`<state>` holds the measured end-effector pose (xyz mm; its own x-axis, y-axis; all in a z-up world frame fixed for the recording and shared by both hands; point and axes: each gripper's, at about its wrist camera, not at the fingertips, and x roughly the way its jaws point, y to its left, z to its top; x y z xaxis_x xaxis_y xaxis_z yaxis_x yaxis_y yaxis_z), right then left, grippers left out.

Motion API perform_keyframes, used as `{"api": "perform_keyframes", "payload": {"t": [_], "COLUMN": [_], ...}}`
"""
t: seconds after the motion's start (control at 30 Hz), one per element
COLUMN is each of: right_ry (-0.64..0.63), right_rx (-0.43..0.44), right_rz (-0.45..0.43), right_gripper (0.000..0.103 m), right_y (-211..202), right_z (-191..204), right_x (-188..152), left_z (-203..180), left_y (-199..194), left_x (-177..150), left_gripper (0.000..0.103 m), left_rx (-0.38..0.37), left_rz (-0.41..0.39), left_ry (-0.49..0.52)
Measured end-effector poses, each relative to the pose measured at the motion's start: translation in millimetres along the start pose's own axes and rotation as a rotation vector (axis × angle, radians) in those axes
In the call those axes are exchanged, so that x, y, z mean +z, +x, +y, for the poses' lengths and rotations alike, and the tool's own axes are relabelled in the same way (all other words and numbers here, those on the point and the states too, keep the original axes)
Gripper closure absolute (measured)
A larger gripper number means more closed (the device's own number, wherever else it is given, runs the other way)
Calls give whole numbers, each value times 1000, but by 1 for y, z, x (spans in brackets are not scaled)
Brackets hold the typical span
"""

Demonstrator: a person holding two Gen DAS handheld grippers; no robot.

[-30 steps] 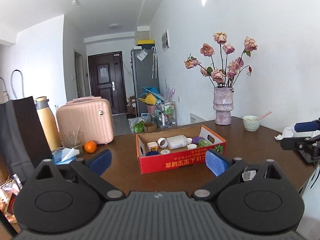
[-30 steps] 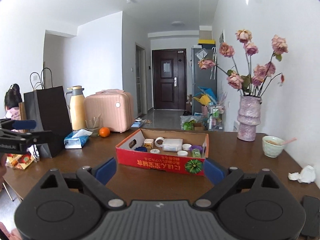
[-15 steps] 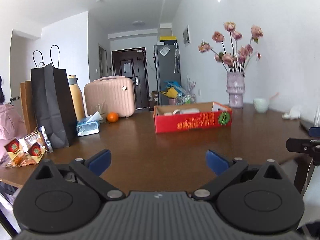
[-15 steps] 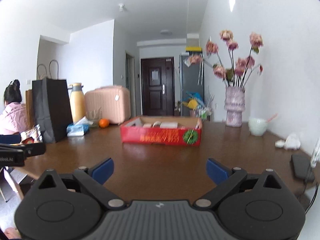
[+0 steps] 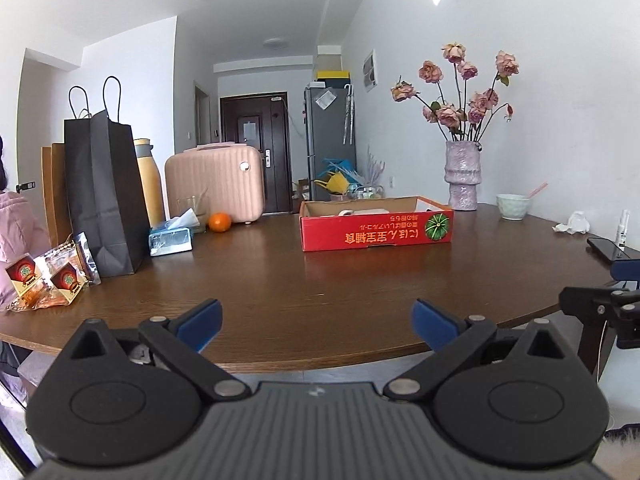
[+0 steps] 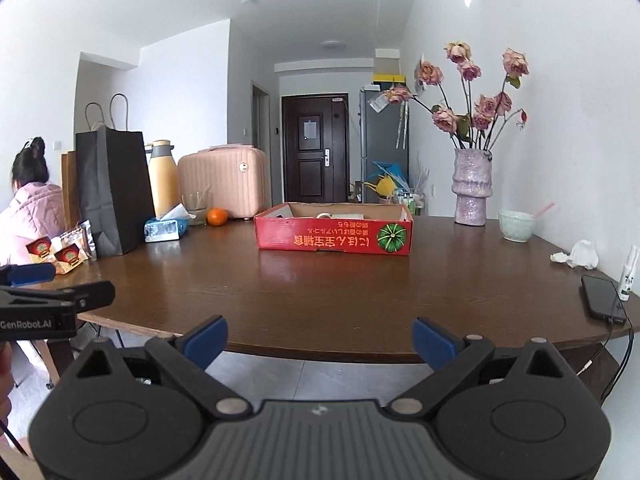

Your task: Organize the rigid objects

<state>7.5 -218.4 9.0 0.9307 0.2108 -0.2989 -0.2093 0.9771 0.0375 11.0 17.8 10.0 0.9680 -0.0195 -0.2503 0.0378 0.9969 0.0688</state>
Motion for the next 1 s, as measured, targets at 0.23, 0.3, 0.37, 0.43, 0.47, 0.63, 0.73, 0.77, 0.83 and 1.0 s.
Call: {"api": "perform_keyframes", "payload": {"t": [0.23, 0.3, 0.37, 0.43, 0.47, 0.63, 0.73, 0.77, 0.83, 1.0], "right_ry": [-4, -5, -7, -11, -9, -4, -5, -3, 0, 2], "right_rx": [7, 8, 9, 9, 8, 6, 6, 3, 0, -1], "right_rz": [4, 9, 11, 9, 7, 11, 10, 8, 8, 11], "right_gripper": [4, 4, 3, 2, 2, 2, 2, 2, 2, 2], "right_y": [1, 2, 2, 2, 2, 3, 3, 2, 2, 3], "right_z": [-1, -1, -1, 0, -1, -2, -2, -2, -3, -3], "right_x": [4, 4, 4, 3, 3, 3, 3, 2, 2, 2], "left_z": [-2, -1, 0, 0, 0, 0, -1, -1, -1, -1], "left_y": [-1, -1, 0, 1, 1, 1, 1, 1, 1, 1], "left_x": [-2, -2, -2, -2, -2, -2, -3, -3, -3, -3], "left_gripper": [0, 0, 0, 0, 0, 0, 0, 0, 0, 0], "left_rx": [-12, -8, -4, -5, -4, -7, -10, -10, -12, -14], "left_rz": [-10, -9, -4, -2, -1, -2, 1, 0, 0, 3], "left_ry": [1, -2, -7, -9, -9, -8, -6, -5, -4, -3]}}
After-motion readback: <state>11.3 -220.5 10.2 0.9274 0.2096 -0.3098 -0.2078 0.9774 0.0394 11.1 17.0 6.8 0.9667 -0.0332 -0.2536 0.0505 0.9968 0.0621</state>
